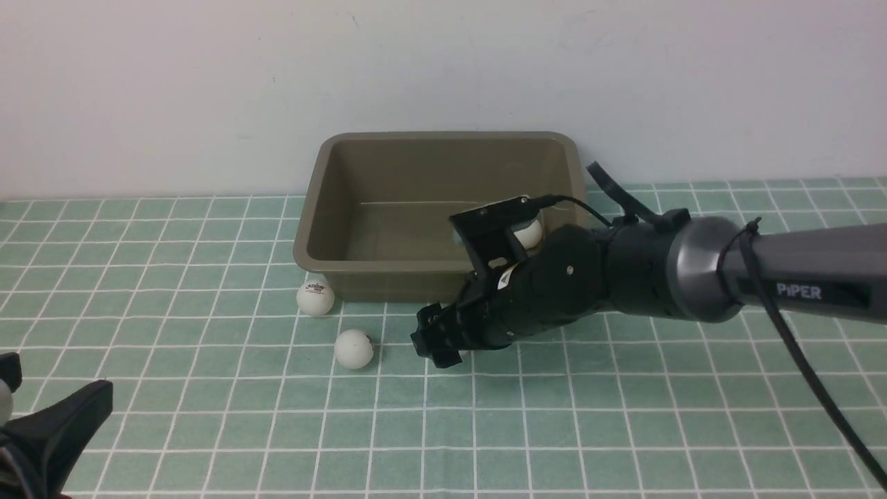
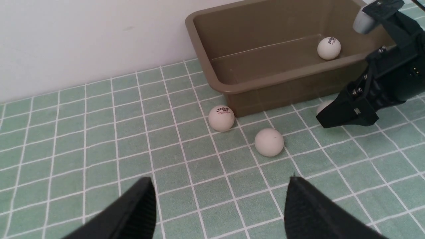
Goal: Put the table tennis balls in the box on the green coffee tablecloth.
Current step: 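Reach for and grasp a ping pong ball on the table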
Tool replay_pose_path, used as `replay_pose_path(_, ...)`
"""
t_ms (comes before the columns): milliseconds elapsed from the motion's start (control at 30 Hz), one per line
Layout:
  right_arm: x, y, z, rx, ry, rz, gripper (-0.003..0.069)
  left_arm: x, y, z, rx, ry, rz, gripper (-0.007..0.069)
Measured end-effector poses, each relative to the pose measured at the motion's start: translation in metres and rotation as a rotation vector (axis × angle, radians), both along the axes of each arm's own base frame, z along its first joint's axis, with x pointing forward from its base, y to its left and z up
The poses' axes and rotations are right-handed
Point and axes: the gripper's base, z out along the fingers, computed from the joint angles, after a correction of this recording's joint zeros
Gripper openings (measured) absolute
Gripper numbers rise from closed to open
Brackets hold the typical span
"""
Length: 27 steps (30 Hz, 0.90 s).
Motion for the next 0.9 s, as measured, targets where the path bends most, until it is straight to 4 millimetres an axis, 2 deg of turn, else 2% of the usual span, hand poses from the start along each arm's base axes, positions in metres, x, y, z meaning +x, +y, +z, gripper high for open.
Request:
replay_pose_path(300,0.004,-0.0004,-0.0046,0.004,-0.022,-0.017,0.0575,-0.0004,-0.0002,-0.0007,0.001,0.008,-0.003,0.0469)
replay_pose_path(567,0.0062,-0.0006,-0.0037,0.029,-0.028,-0.05,0.0486,-0.0005,-0.0003,-0.001,0.001,0.012,-0.004,0.0469)
replay_pose_path(900,0.0061,-0.0005,-0.0045,0.032,-0.023,-0.054,0.0475,-0.0005,-0.0003,-0.001,0.001,0.012,-0.004,0.0469)
